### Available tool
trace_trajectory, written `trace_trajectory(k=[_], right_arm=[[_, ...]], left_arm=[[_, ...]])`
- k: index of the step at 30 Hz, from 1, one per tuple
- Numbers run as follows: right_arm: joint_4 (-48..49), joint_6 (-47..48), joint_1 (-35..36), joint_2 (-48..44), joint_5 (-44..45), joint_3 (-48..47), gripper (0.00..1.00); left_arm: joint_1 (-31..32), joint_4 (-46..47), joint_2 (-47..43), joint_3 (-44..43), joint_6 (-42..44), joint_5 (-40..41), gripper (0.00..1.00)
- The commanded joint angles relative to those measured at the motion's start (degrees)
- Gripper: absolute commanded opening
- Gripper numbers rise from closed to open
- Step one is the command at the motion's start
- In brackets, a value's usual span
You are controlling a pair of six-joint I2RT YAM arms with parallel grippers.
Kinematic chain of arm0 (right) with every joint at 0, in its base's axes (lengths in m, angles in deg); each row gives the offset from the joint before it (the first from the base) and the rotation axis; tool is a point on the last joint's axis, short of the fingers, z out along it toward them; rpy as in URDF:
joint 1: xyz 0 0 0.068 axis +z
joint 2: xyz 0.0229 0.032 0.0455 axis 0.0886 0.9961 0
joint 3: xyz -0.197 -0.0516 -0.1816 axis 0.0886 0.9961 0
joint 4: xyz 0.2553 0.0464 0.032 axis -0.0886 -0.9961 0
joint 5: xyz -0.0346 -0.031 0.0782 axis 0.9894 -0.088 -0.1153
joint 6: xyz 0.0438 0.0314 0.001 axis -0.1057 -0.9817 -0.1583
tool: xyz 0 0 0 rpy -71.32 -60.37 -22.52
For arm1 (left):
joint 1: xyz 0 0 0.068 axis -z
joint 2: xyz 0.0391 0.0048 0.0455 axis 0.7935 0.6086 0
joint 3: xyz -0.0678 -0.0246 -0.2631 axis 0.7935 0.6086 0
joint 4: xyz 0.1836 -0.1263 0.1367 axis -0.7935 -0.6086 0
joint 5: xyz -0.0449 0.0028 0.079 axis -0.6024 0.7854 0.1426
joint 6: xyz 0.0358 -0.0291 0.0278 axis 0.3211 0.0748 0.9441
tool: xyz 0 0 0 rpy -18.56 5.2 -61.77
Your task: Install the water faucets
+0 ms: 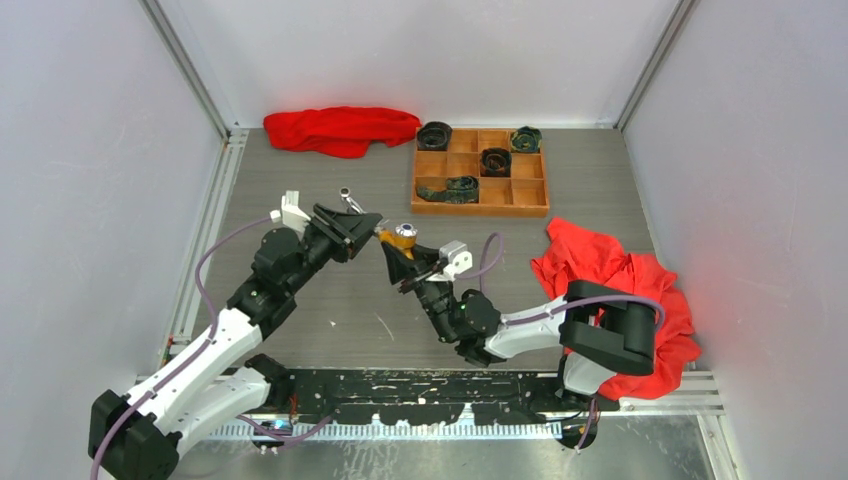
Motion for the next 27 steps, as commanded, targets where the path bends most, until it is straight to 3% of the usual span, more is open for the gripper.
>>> trace_trajectory(k=[1,5,12,19,23,27], right_arm=[[7.81,-8.25,-4.00,-2.52,8.85,0.22,0.01],[4.65,-14.99,-4.95,-3.66,10.17,0.20,0.01],[8.37,-21.57,-5.80,-2.02,10.89,0.61,0.01],[8.23,-18.17,-6.24,-4.90,8.02,3.47,0.01],[8.09,-10.76,-7.15,-9.89,-2.86,9.86,0.01],[-0.45,-0.18,-7.43,-18.04,-18.14,14.55,0.01]], left_arm=[[1.91,8.70,-1.17,-0.57,-1.29,-6.58,0.00],[1.91,11.78,-0.36,0.14,-1.46,-6.36,0.00],[1.91,14.66,0.60,0.73,-2.16,-5.83,0.00],[1.86,11.89,-0.67,0.28,-1.24,-4.70,0.00],[1.85,5.37,-2.29,-0.67,0.09,-2.06,0.00],[1.90,-15.63,-2.26,-7.13,0.06,4.50,0.00]])
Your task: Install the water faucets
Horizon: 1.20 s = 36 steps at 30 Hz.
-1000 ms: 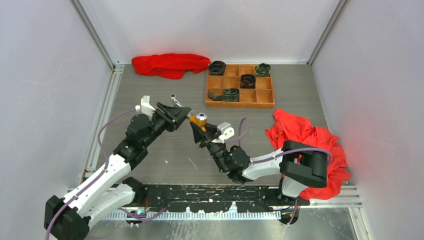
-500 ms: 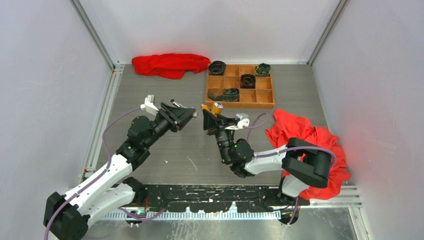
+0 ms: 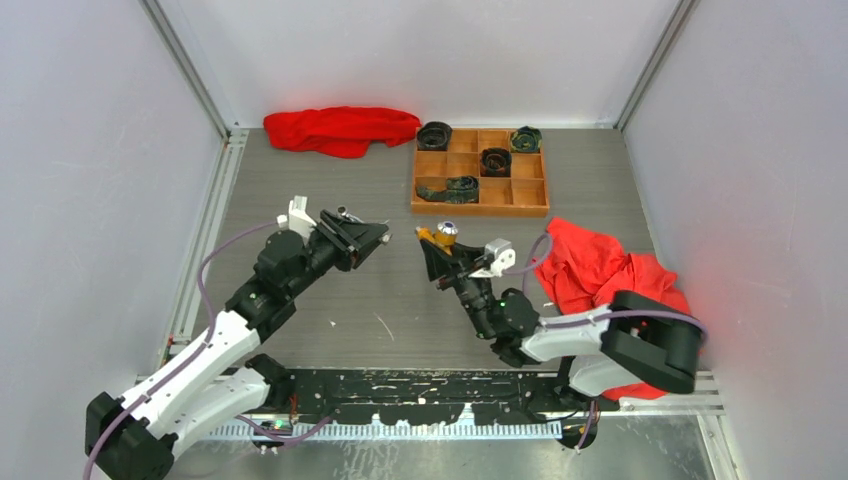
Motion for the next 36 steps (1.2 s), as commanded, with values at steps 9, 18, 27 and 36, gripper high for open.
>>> trace_trajectory(k=[9,18,27,36], right_arm=[[-51.73,38.08,0.88,-23.96,-35.51,-4.89,0.01],[-17.48,81.90,11.87,-10.21,-21.59,5.03,0.00],[-18.12,98.72,14.69,0.96,-19.54,-3.23,0.01],[-17.46,100.46,15.37,8.76,-17.22,-10.10,0.01]], left_arm=[[0.02,-51.46,9.65,-27.45,2.69,9.79,0.00],[-0.06,-77.94,22.09,-47.51,2.81,6.97,0.00],[-5.30,-83.91,22.19,-45.54,6.35,-2.92,0.00],[-6.47,-101.13,34.62,-59.33,13.16,0.95,0.00]])
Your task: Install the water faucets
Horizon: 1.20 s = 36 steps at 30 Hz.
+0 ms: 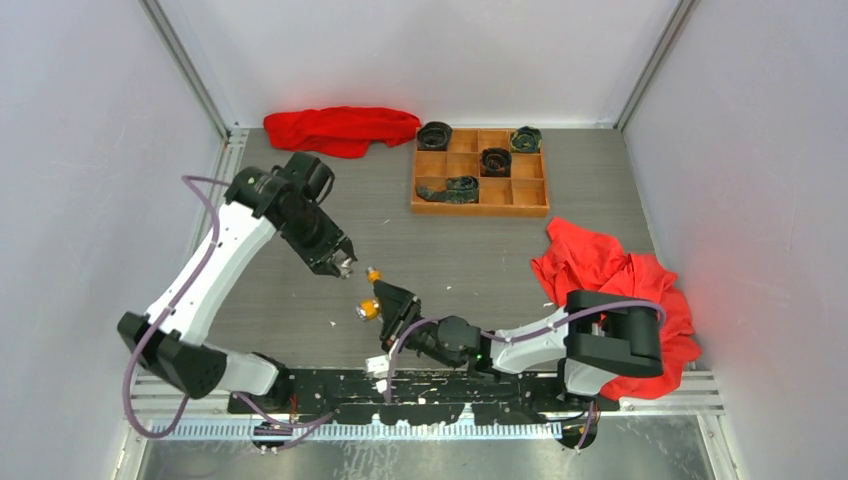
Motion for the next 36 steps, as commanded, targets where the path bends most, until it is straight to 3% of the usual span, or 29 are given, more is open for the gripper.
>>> trace_trajectory(k=[1,12,19,28,36], right_arm=[[5.50,3.27,1.00,2.13,1.58,-4.62,0.01],[7.52,7.31,3.47,6.48,2.42,-5.78,0.01],[12.94,11.19,4.55,14.22,8.40,-9.26,0.01],[3.64,11.35,5.44,9.31,6.48,-11.12,0.01],[4.21,11.56,5.97,11.90,6.19,-13.81,0.01]], left_arm=[[-0.31,-9.78,5.68,-6.26,5.88,1.01,0.00],[-3.75,-8.46,7.33,-8.11,10.30,-0.92,0.00],[-6.85,-7.39,6.27,-9.24,13.21,-0.99,0.00],[-7.04,-6.42,6.64,-6.64,16.12,-2.51,0.00],[-7.00,-4.57,5.96,-4.38,15.81,-3.45,0.00]])
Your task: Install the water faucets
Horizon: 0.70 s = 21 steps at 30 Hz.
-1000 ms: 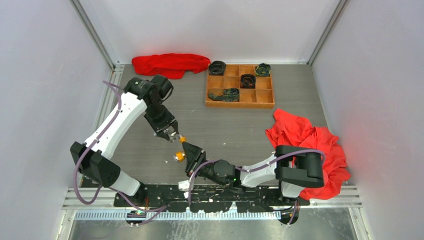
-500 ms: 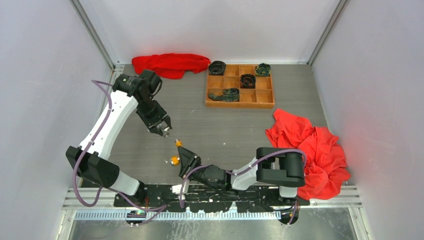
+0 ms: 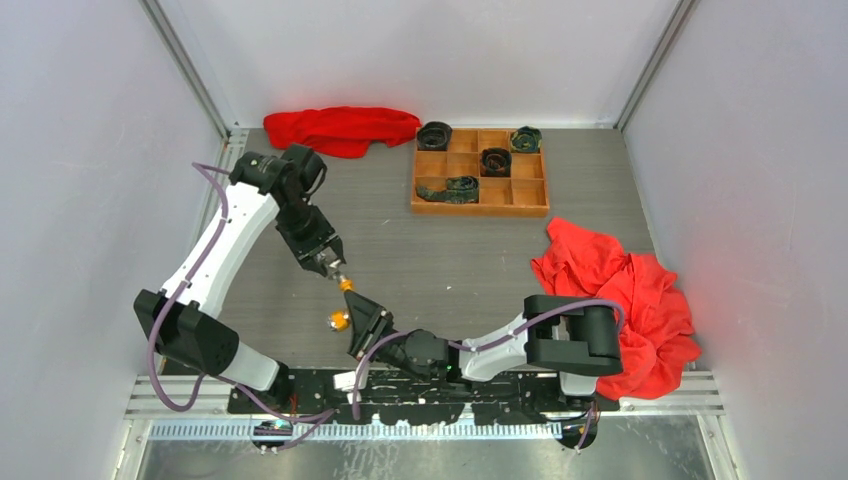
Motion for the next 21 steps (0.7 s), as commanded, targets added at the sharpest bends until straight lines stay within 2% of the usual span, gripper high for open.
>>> trace_trajectory(k=[1,21], right_arm=[[2.36,0.57,0.34,-0.25,-0.57,-3.17,0.01],[4.22,-1.30,0.29,2.21,-2.07,-4.76,0.01]], left_arm=[[-0.12,1.51,-2.31,0.21,1.29,-1.42,0.00],[-0.12,3.04,-3.86,2.65,1.19,-3.22,0.00]])
